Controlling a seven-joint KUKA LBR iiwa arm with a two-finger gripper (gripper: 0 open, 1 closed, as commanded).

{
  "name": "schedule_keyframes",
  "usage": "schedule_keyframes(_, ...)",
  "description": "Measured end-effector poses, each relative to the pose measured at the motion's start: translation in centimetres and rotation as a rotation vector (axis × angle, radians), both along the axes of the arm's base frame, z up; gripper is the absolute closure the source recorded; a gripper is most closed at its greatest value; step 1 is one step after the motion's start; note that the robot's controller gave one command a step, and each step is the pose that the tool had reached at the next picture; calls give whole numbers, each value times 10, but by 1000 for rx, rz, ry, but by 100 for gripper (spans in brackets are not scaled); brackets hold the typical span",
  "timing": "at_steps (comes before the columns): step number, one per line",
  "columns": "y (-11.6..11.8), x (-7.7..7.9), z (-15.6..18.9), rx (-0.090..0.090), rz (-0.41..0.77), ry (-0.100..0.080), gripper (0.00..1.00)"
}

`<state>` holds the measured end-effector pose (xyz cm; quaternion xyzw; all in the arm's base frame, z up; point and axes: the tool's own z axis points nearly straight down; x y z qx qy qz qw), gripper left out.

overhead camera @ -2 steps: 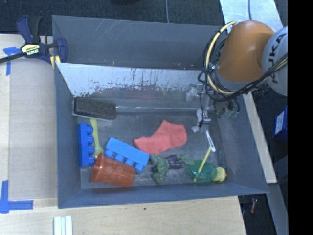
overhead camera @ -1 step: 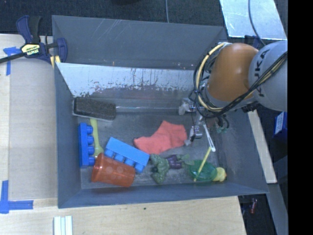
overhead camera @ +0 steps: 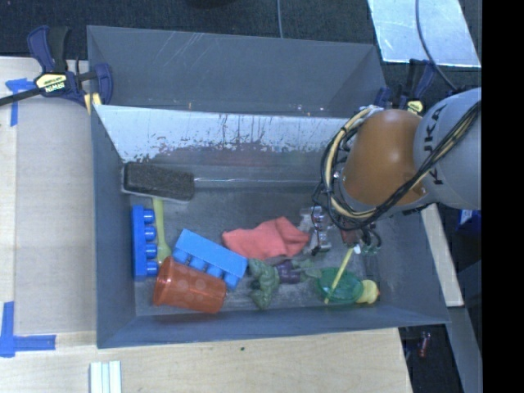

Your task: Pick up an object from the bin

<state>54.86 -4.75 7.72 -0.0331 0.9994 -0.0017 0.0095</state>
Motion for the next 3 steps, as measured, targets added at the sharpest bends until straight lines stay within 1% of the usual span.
schedule_keyframes(1, 0, 0, 0, 0, 1, 0, 100)
schedule_keyframes(2, 5, -6, 59, 0, -4, 4, 100)
schedule_keyframes(3, 10, -4, 135, -1, 59, 5, 100)
